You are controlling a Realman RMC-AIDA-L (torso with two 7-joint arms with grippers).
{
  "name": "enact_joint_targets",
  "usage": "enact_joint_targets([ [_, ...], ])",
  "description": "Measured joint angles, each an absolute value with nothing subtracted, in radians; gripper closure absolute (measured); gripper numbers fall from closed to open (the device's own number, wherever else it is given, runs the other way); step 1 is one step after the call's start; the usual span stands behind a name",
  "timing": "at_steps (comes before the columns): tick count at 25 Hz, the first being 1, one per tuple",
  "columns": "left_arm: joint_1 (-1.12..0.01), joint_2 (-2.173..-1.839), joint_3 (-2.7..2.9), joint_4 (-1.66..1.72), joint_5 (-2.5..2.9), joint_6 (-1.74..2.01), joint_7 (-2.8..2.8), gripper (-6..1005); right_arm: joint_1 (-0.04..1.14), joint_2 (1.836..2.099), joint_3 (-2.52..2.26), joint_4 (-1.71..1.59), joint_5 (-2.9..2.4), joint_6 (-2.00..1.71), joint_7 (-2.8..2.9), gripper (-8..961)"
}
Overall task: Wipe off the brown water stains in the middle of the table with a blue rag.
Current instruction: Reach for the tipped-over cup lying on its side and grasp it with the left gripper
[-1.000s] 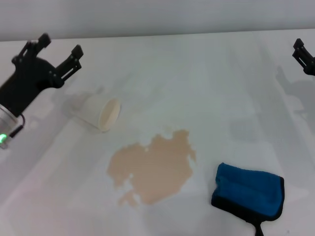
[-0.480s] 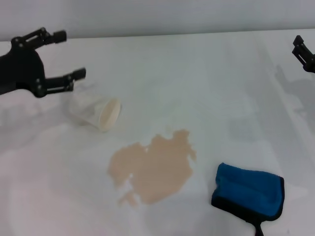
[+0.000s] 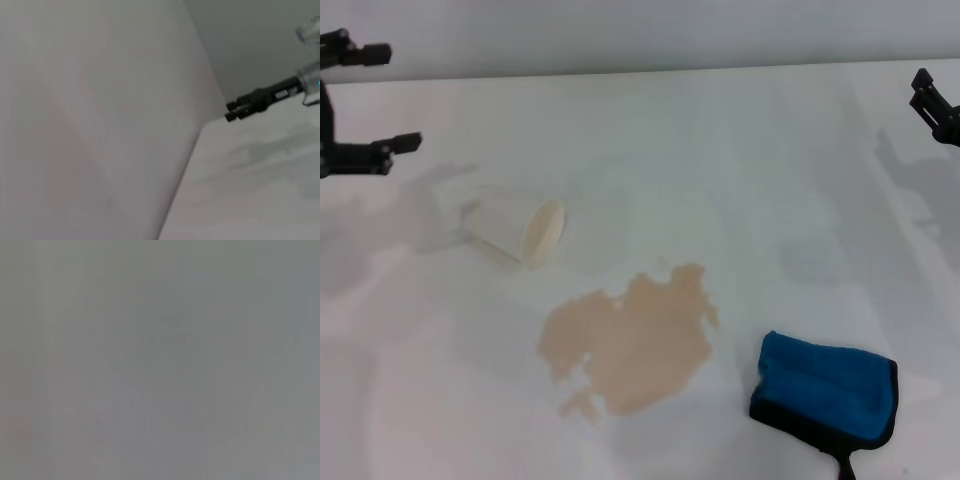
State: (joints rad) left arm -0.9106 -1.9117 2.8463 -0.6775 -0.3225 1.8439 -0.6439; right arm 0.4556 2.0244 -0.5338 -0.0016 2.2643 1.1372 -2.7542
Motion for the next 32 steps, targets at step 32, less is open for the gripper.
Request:
enact_joint_targets([
  [32,-1.143,-1.948,2.848,-0.786,0.121,1.613,-0.442,128,0.477,2.027,-0.534,0.077,2.257,1.139,-2.71,97],
])
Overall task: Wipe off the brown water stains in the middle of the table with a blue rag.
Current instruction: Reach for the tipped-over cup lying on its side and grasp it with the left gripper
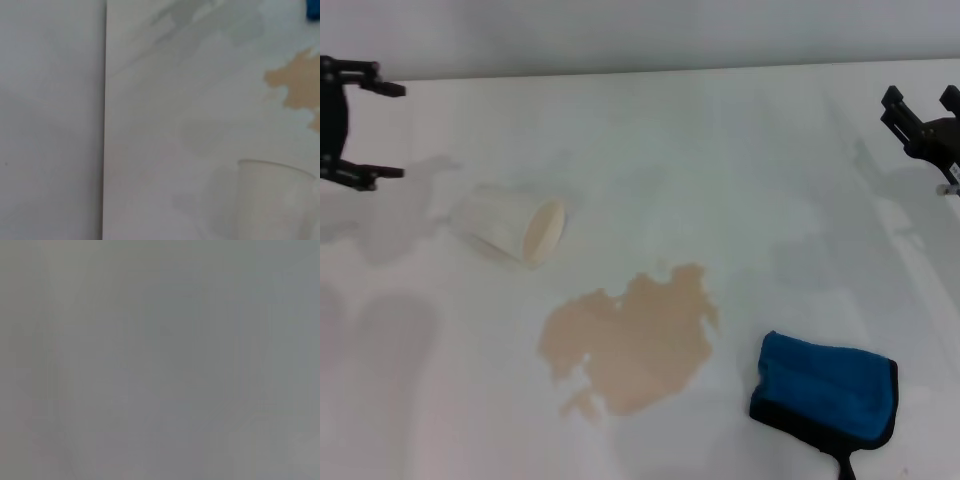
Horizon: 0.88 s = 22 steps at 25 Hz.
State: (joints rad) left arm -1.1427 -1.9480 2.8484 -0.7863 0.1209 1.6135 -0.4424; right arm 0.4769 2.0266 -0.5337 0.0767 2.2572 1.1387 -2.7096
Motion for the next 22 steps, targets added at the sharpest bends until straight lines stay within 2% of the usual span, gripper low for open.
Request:
enact_joint_targets([
  [4,-1.166,-2.001,2.848,-0.778,0.141,1.535,-0.419,128,0.46,2.026,-0.533,0.077,2.258,1.138,-2.709,98],
  [9,-1.18,-2.042,2.849,-0.757,0.18,1.492,-0.408,128,0.444,2.024,-0.532,0.074,2.259,1.137,-2.704,99],
  [13,-1.181,-2.059,2.849,-0.745,0.197,1.488,-0.408,127,0.443,2.023,-0.532,0.073,2.259,1.138,-2.703,99],
  [22,-1.168,-2.064,2.847,-0.685,0.214,1.434,-0.411,127,0.438,2.021,-0.532,0.074,2.256,1.137,-2.703,101],
])
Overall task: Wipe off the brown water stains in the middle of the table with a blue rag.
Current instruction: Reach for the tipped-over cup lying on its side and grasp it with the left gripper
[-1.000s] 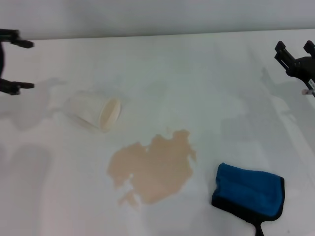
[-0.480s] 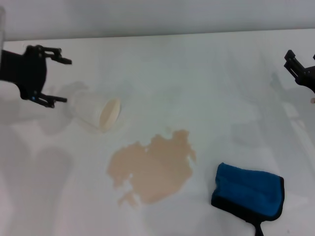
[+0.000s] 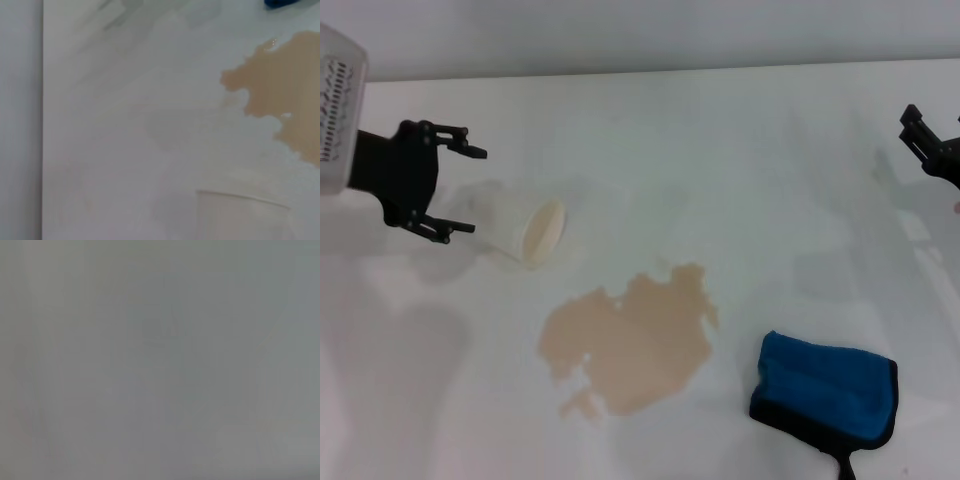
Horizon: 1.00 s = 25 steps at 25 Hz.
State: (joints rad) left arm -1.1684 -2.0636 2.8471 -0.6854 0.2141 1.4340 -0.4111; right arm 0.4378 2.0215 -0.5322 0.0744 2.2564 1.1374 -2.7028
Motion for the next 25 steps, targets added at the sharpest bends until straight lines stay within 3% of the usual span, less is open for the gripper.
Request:
enact_joint_targets([
  [25,-1.141,-2.065,2.847,-0.464,0.286,1.151,-0.405,130,0.437,2.024,-0.532,0.076,2.258,1.136,-2.703,104],
])
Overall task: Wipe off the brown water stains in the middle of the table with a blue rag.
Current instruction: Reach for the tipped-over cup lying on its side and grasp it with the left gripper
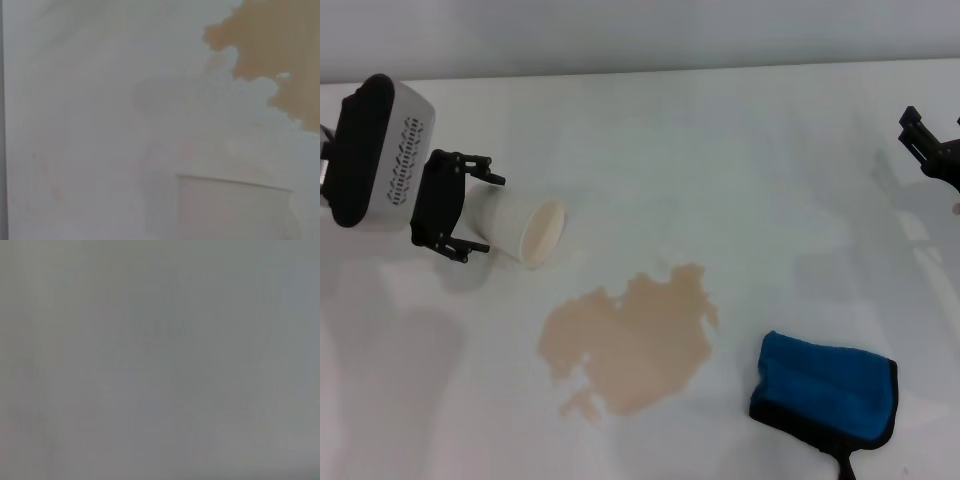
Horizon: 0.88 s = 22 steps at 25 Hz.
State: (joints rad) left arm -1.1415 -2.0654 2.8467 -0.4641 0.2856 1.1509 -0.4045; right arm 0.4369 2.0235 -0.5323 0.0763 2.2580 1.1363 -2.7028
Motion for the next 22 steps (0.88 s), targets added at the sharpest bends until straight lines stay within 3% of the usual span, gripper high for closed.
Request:
enact_joint_targets([
  [22,-1.141,-2.064,2.845,-0.371,0.298,1.013,-0.403,139,0.448,2.024,-0.532,0.076,2.26,1.1,-2.701,107],
])
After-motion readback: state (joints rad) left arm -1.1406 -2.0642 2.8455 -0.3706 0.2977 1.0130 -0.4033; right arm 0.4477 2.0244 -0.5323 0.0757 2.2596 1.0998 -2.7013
